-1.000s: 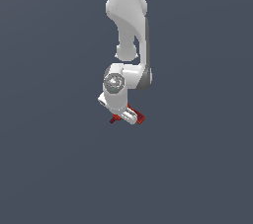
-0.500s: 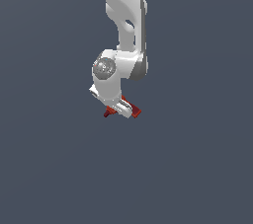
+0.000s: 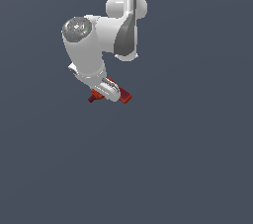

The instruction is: Pick up the object and move it to a goal position.

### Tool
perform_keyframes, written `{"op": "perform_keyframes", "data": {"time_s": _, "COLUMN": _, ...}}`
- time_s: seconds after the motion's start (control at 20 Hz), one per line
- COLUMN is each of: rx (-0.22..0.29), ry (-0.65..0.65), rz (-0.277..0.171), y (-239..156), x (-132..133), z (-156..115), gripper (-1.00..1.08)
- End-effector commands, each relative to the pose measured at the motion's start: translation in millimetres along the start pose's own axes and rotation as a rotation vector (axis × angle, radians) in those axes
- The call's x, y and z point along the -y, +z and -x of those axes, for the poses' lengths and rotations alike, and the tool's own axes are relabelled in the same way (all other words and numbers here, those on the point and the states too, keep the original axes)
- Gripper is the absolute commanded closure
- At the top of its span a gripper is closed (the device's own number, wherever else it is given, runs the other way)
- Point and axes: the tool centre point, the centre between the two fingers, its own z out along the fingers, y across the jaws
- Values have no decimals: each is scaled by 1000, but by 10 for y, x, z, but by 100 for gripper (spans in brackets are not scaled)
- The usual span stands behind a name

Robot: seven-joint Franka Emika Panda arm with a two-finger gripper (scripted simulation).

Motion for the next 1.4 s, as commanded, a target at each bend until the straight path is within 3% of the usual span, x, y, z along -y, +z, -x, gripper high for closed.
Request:
{"op": "perform_keyframes", "data": {"time_s": 0.0, "rx": -3, "ry": 1, "rz": -2, "y": -305, "x": -149, "z": -18, "gripper": 108}}
{"op": "perform_keyframes", "data": {"time_s": 0.75, "rx": -3, "ry": 0, "rz": 0, "y": -1869, "x": -927, "z": -138, "gripper": 108}}
{"op": "perform_keyframes", "data": {"time_s": 1.35, "rx": -4, "ry": -2, "rz": 0, "y": -2676, "x": -1305, "z": -232, "gripper": 108}}
